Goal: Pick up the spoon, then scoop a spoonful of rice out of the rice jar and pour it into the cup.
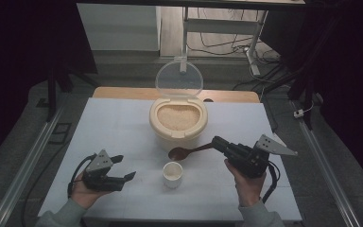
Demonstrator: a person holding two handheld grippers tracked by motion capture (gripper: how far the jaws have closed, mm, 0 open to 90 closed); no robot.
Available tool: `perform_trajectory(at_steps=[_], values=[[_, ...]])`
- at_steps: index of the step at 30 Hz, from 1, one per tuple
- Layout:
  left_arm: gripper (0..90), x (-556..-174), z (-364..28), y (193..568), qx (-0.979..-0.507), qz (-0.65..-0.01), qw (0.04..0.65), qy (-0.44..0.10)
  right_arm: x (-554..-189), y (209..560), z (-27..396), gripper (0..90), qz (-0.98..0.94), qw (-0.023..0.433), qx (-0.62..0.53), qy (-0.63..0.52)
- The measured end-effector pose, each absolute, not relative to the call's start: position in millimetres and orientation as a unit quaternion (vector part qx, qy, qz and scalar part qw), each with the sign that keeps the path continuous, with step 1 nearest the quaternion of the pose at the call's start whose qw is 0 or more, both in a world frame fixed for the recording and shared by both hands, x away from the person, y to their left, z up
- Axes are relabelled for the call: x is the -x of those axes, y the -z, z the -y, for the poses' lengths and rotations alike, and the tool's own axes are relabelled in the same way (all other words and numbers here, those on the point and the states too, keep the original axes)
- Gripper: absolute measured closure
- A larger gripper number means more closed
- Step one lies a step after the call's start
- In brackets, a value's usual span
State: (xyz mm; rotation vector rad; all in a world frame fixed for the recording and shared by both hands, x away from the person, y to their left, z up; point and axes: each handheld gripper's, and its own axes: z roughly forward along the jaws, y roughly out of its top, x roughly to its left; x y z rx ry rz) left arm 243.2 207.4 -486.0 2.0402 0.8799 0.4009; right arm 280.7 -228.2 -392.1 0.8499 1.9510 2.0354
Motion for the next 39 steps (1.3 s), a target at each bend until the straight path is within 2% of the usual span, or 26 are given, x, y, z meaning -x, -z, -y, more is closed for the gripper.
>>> perform_trajectory(at_steps=[10,26,39], values=[[22.8,-239.3,-235.3,505.2,-0.81,-0.389,0.411,-0.153,-279.4,384.3,241.3,83.5,-0.641,0.113,-0.286,-0.703],[21.4,-244.6,-234.6,508.6,-0.814,-0.391,0.405,-0.148,-283.1,369.0,249.2,83.5,-0.608,0.131,-0.288,-0.728],[20.9,-246.4,-235.1,511.1,-0.816,-0.393,0.401,-0.139,-329.5,350.4,231.3,83.5,-0.615,0.17,-0.319,-0.701]])
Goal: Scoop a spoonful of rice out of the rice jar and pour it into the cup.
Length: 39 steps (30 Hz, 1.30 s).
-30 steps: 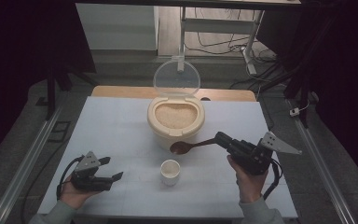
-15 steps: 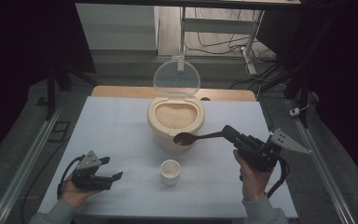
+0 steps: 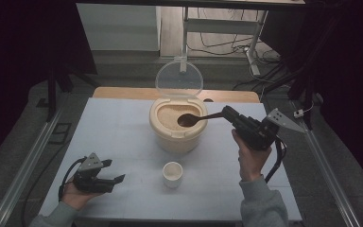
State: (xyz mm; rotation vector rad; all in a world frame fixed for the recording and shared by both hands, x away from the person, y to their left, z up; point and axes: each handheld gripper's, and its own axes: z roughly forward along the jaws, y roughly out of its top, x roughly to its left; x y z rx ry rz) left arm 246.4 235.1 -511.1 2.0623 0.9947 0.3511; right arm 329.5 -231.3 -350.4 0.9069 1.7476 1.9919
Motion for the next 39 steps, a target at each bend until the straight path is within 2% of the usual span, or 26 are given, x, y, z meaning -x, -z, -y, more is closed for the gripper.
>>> perform_trajectory(at_steps=[9,24,28,32,38,39], values=[[20.9,-247.7,-233.3,511.5,-0.818,-0.391,0.399,-0.136,-361.2,352.2,216.1,83.5,-0.636,0.214,-0.349,-0.654],[20.8,-248.9,-234.4,513.0,-0.817,-0.396,0.397,-0.133,-367.6,352.0,194.8,83.5,-0.676,0.3,-0.335,-0.584],[20.8,-249.1,-234.2,513.1,-0.817,-0.396,0.396,-0.133,-369.6,356.1,189.4,83.5,-0.69,0.307,-0.331,-0.565],[20.8,-249.0,-234.3,512.9,-0.817,-0.396,0.397,-0.133,-373.2,365.3,183.4,83.5,-0.699,0.292,-0.338,-0.559],[20.8,-248.8,-234.5,512.8,-0.817,-0.396,0.398,-0.132,-385.3,384.4,187.4,83.5,-0.678,0.219,-0.392,-0.583],[20.9,-248.9,-234.4,512.9,-0.817,-0.396,0.398,-0.132,-388.5,389.2,191.1,83.4,-0.666,0.195,-0.41,-0.592]])
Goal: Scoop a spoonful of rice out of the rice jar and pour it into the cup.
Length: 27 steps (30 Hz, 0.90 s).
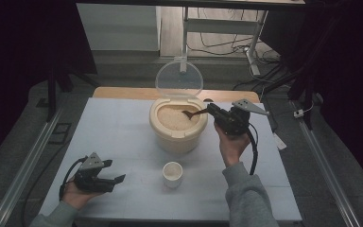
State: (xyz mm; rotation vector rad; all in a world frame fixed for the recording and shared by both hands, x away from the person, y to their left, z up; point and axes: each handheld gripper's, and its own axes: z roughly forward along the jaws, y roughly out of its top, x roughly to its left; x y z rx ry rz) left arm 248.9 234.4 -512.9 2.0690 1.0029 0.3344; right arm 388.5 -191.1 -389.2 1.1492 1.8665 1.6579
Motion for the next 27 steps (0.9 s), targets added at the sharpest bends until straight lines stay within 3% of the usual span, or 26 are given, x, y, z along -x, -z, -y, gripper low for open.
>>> perform_trajectory(at_steps=[15,27], values=[[21.0,-249.5,-233.8,513.2,-0.818,-0.396,0.397,-0.132,-399.8,405.6,207.0,83.1,-0.603,0.087,-0.485,-0.627],[21.1,-249.3,-233.3,513.0,-0.819,-0.395,0.396,-0.133,-400.1,409.2,215.8,83.5,-0.567,0.045,-0.513,-0.643]])
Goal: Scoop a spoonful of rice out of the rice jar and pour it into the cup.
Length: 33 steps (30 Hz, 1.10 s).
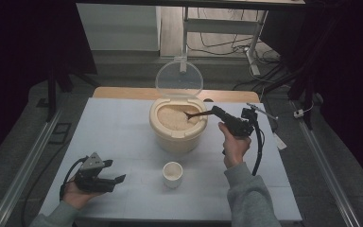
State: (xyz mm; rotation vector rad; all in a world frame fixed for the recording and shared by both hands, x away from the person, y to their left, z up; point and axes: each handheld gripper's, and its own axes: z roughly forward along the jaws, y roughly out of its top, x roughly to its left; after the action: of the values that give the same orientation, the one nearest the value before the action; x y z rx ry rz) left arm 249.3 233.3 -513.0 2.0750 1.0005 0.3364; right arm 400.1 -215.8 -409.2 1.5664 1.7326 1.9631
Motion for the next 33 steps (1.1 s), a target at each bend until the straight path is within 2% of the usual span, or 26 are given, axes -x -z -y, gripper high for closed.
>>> perform_trajectory(at_steps=[21,33], values=[[22.0,-248.9,-232.0,512.0,-0.818,-0.391,0.397,-0.141,-403.8,414.9,232.2,83.5,-0.501,-0.036,-0.569,-0.651],[22.1,-249.2,-232.5,512.2,-0.819,-0.391,0.396,-0.14,-405.3,415.4,237.9,83.5,-0.478,-0.067,-0.584,-0.652]])
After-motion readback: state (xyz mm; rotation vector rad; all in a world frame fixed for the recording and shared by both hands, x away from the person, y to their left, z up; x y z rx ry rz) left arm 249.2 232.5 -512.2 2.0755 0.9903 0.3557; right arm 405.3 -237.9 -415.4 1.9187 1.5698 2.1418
